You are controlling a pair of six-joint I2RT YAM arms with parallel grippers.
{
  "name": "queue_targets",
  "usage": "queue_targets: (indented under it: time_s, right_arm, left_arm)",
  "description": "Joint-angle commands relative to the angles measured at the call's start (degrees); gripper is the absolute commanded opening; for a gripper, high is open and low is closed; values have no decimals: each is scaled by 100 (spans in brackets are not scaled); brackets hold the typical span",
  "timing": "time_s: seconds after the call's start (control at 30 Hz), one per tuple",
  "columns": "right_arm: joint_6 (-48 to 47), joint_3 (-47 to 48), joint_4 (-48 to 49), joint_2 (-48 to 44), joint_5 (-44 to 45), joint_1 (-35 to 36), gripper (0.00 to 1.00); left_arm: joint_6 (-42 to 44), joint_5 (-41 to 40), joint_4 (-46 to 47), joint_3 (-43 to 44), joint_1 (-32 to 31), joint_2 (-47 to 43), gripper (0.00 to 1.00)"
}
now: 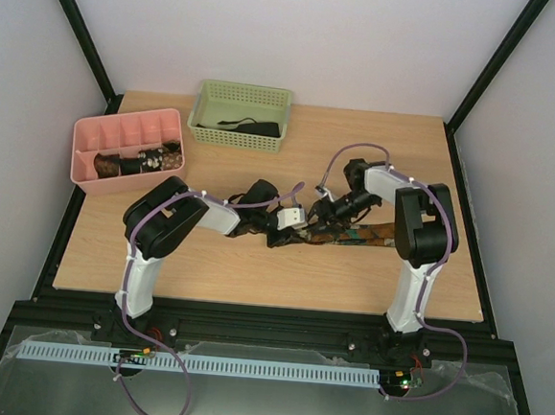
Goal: Roll the ties
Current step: Roll the tie at the center of the board.
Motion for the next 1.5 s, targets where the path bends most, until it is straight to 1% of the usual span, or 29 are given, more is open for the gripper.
queue_targets:
  time_s: [0.0,0.07,0.1,0.17,0.2,0.27,0.33,0.37,0.47,0.53,0.6,0.7,0.83,1.03,1.17,1.23,1.33,1.47]
  right_arm:
    - [125,74,77,277,173,287,52]
    - [109,107,124,402,424,303,47]
    - [71,142,125,463,570,302,41]
    - [14,197,142,523,823,280,19]
    - [19,202,174,517,921,268,11]
    - [1,199,191,515,1104,247,2]
    - [-71,199,122,580,1203,214,1]
    - [-88,175,97,620,1219,180,1]
    - [-118,77,35,778,1219,84,1]
    - [-124,22,25,875,1231,-28,1]
    - [-103,-53,70,946,1265,-157,1]
    - [-172,-142,104,1040,1449,-281,1]
    - [-246,-242,169,1008,1779,-380,1]
    - [-288,-553,453,836,2087,-364,1]
    - [-353,-634,542,720,2199,-245,1]
    - [-273,-570,503,706,1966,-193,1]
    - [24,-439,508,742,1578,84,1]
    - [473,-576,957,861,1228,344,1]
  left_arm:
    - [-90,-223,-712,-142,10,-11,29]
    - [-91,-223,-718,-149,15,-9,30]
    - [-87,-223,-717,-157,19,-13,30]
    - [-68,-217,-716,-164,23,-21,30]
    - [-51,-208,-712,-174,30,-25,31]
    - [2,-178,-655,-219,40,-50,33]
    - [53,-135,-589,-261,49,-61,39]
    - [85,-107,-554,-264,57,-76,46]
    - [33,118,-253,-316,128,-191,62]
    - [-135,310,113,-393,171,-307,67]
    - [-224,403,331,-406,173,-351,71]
    - [-338,521,618,-425,151,-340,73]
    - [-497,554,862,-426,98,-246,73]
    - [-882,449,1206,-461,63,-154,74]
    - [-1024,450,1503,-763,145,-348,74]
    - [-1018,463,1516,-914,186,-468,74]
    - [-958,420,1527,-1108,232,-624,74]
    - [-900,313,1595,-1254,256,-665,75]
